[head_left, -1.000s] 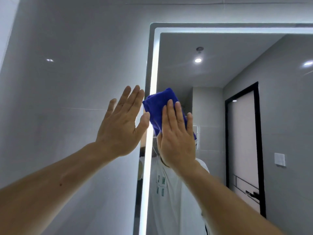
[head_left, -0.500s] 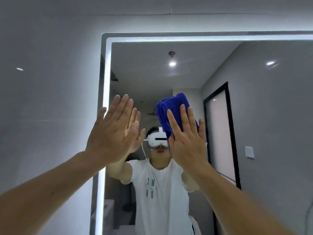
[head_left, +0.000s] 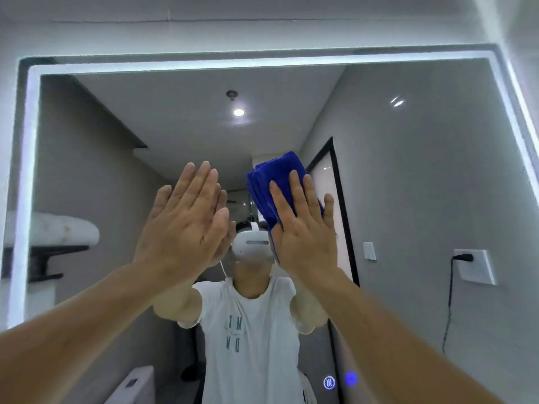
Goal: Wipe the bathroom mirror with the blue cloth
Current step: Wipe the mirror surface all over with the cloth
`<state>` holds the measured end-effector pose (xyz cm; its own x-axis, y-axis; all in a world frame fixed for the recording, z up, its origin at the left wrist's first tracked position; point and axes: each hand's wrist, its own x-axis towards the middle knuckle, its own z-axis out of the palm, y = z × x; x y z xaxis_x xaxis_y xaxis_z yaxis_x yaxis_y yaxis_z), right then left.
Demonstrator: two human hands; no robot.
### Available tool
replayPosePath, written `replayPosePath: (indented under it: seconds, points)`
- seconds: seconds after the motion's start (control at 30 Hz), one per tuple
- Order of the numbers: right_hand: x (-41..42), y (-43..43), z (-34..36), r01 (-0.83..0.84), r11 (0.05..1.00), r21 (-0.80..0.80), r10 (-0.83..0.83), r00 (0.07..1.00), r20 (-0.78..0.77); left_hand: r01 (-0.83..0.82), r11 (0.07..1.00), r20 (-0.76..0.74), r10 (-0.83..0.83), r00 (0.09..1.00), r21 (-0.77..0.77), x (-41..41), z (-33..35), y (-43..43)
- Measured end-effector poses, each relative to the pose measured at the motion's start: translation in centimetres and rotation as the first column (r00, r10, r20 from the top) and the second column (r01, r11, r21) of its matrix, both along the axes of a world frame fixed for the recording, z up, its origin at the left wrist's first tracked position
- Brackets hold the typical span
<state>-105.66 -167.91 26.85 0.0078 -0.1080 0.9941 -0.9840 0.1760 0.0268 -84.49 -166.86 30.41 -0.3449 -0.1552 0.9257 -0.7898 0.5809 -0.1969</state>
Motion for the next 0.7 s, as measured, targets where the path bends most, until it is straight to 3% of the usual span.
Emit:
replayPosePath:
  seconds: [0.4, 0.7]
  points:
    - [-16.4, 4.0, -0.9, 0.029, 0.996, -0.09, -0.025, 0.998, 0.051, -0.03, 0.991, 0.101, 0.043, 0.994, -0.128, -16.9, -0.8, 0.7]
    - [-28.8, 7.8, -1.2, 0.062, 0.99, -0.126, -0.054, 0.996, 0.066, 0.08, 0.996, 0.089, -0.076, 0.993, -0.043, -30.6, -1.1, 4.0]
